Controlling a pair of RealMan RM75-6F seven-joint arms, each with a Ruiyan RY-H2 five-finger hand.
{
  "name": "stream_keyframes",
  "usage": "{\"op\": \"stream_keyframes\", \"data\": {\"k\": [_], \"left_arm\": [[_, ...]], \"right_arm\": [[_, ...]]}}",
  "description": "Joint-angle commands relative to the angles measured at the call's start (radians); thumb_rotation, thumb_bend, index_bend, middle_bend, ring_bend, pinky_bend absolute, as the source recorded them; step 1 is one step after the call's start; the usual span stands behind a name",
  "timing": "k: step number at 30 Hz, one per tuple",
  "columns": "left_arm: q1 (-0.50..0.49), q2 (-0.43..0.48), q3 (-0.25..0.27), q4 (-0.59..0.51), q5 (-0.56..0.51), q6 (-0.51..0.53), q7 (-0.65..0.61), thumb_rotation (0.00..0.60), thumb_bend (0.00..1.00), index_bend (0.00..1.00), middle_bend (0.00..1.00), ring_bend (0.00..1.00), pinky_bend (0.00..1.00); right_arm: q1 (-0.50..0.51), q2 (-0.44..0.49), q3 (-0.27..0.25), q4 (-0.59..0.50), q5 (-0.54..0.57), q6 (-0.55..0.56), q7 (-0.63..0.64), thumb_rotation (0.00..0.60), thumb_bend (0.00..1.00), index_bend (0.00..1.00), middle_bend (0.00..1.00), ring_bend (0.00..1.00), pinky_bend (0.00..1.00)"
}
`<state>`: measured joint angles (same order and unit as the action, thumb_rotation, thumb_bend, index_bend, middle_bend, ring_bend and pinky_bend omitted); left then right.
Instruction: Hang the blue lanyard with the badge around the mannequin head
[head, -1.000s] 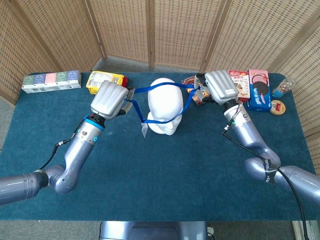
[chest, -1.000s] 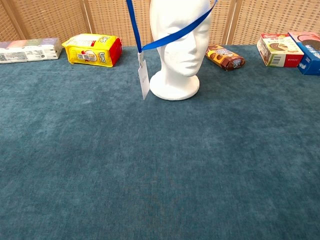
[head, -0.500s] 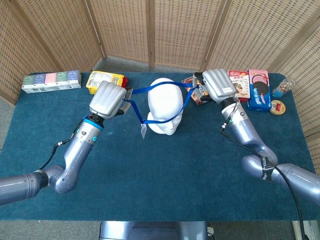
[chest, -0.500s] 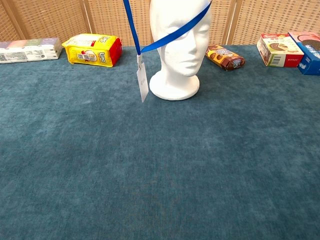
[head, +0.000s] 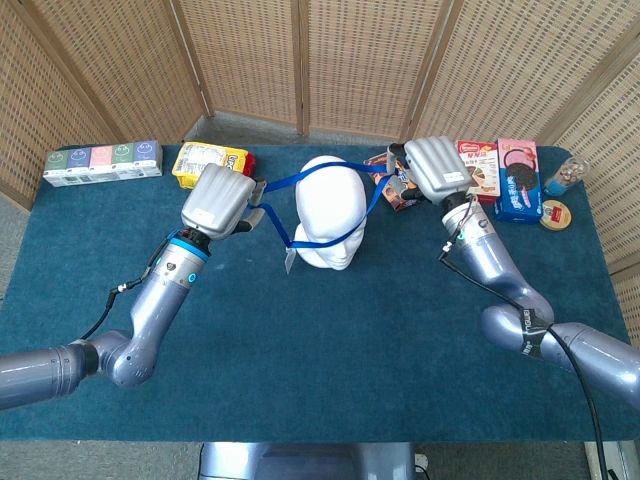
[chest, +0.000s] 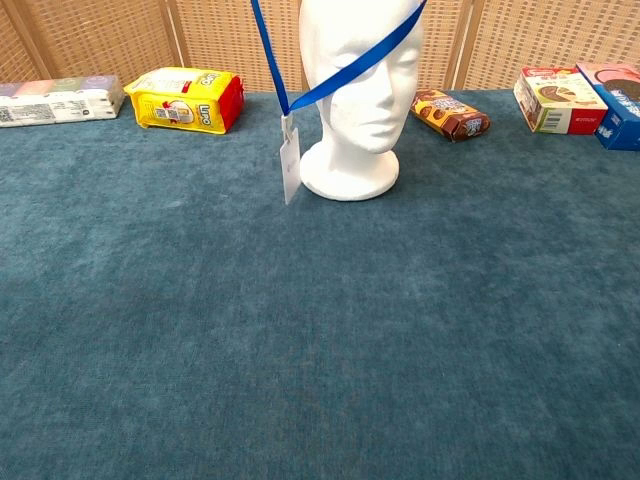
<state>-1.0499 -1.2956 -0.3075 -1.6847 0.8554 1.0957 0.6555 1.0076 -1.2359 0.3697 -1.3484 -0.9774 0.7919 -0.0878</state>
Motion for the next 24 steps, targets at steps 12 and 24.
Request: {"op": "stream_keyframes", "data": {"k": [12,24], "left_arm": [[-0.014,0.005,0.007,-0.009,-0.032,-0.005,0.034,0.520,0.30,0.62,1.00,1.00,1.00],[-0.016,0.016,0.012,-0.013,-0.053,0.002,0.047,0.516,0.26,0.60,1.00,1.00,1.00]], "right_arm": [[0.009,0.015,-0.012,0.002,0.030,-0.031,-0.022,0.600,0.39,0.65,1.00,1.00,1.00],[0.017,0.034,-0.014,-0.016,0.056,-0.057,-0.025,0.600,0.38,0.63,1.00,1.00,1.00]]}}
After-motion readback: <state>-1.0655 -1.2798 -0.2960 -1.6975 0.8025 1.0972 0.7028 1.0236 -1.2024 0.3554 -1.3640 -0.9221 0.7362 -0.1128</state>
